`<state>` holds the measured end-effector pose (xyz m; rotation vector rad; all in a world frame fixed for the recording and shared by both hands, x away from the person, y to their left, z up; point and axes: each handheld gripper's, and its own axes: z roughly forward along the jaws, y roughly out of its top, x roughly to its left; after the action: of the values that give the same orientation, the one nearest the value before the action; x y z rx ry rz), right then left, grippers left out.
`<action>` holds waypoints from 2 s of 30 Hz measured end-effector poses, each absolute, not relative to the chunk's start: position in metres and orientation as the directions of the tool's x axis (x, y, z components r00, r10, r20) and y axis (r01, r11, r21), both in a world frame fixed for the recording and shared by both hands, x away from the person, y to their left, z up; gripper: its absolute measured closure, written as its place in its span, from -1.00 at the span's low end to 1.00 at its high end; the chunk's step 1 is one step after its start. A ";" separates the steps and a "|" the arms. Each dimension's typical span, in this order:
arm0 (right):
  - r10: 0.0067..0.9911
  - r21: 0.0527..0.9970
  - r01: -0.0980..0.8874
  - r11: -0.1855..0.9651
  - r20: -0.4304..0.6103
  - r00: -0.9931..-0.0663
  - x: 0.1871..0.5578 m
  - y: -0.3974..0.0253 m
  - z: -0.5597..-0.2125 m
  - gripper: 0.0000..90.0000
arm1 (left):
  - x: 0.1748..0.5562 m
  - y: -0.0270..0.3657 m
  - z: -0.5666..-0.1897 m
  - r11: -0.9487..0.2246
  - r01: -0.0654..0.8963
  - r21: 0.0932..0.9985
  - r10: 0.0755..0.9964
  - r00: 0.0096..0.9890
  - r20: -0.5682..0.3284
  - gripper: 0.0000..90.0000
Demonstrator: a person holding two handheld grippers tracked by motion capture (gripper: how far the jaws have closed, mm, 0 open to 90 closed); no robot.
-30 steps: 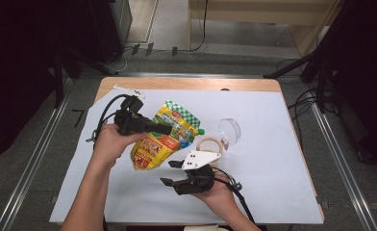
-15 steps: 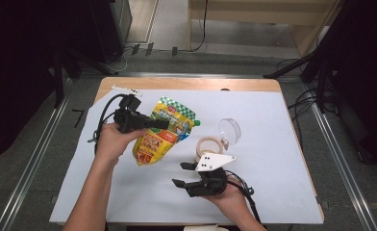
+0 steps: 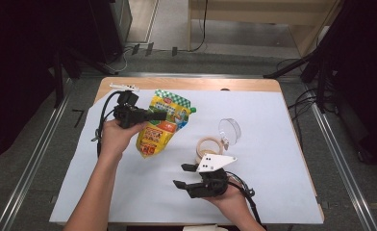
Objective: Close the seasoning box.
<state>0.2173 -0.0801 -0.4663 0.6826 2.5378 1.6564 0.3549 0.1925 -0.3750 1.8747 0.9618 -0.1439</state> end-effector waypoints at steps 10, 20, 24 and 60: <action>0.382 0.870 0.354 0.343 0.215 -0.899 0.218 -0.079 -0.470 -0.04 | 0.364 0.195 -0.398 -0.197 0.676 0.710 0.591 0.660 -0.464 1.00; 0.383 0.864 0.367 0.344 0.228 -0.895 0.221 -0.081 -0.470 -0.03 | 0.355 0.207 -0.399 -0.191 0.679 0.709 0.585 0.659 -0.473 0.97; 0.383 0.860 0.376 0.346 0.237 -0.893 0.222 -0.082 -0.470 -0.03 | 0.346 0.217 -0.397 -0.198 0.680 0.706 0.586 0.660 -0.470 0.96; 0.387 0.839 0.395 0.374 0.246 -0.889 0.230 -0.090 -0.462 0.01 | 0.324 0.243 -0.372 -0.219 0.677 0.702 0.563 0.676 -0.476 0.33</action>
<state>0.2300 -0.0900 -0.4624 0.7423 2.6103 1.5979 0.3244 0.2431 -0.3719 1.8983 0.9713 -0.1445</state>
